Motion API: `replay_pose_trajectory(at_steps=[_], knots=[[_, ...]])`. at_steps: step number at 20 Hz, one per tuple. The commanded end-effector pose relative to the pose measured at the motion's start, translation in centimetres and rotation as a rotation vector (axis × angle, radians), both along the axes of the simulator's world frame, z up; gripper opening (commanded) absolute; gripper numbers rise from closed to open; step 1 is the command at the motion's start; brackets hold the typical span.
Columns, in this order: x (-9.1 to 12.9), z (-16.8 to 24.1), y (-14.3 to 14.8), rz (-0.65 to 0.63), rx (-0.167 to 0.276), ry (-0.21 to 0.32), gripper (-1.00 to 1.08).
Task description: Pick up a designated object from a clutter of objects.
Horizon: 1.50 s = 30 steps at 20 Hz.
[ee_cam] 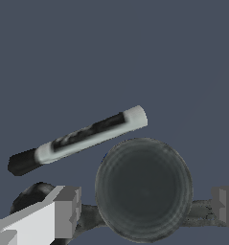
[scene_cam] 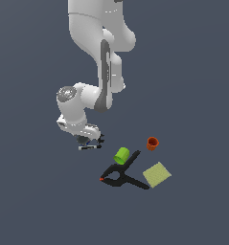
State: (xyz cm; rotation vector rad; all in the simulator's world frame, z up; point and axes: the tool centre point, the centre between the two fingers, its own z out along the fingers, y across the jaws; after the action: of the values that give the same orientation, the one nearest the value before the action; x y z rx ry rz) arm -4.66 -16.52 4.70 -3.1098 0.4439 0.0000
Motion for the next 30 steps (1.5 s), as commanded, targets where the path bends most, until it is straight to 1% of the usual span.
replay_pose_trajectory(at_steps=[1, 5, 9, 10, 22, 26, 30], knots=[[-0.1, -1.2, 0.0, -0.001, 0.000, 0.000, 1.00], [-0.1, -2.5, 0.0, -0.001, 0.000, 0.000, 1.00], [0.0, -3.0, 0.0, -0.001, 0.000, 0.000, 1.00], [0.0, -3.0, 0.0, -0.001, 0.000, 0.000, -1.00], [0.0, -2.8, 0.0, -0.002, 0.000, -0.001, -1.00], [0.1, -2.0, 0.6, -0.002, 0.000, -0.001, -1.00], [0.5, -0.5, 1.9, -0.002, 0.000, -0.001, -1.00]])
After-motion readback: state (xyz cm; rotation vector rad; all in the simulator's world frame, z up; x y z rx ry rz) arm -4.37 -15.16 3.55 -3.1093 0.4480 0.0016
